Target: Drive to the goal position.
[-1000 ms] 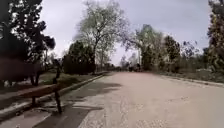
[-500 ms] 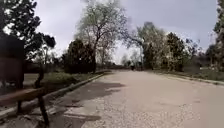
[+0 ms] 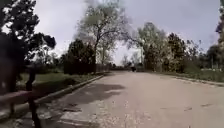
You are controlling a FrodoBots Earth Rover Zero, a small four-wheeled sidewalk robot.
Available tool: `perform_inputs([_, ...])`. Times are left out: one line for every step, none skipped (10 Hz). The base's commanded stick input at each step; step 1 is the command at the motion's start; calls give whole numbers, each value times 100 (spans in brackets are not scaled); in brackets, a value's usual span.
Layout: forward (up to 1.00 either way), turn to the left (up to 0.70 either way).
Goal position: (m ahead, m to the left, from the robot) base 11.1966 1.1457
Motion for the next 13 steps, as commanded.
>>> perform_inputs([70,0])
perform_inputs([70,0])
perform_inputs([70,0])
perform_inputs([70,0])
perform_inputs([70,0])
perform_inputs([70,0])
perform_inputs([70,0])
perform_inputs([70,0])
perform_inputs([70,0])
perform_inputs([70,0])
perform_inputs([70,0])
perform_inputs([70,0])
perform_inputs([70,0])
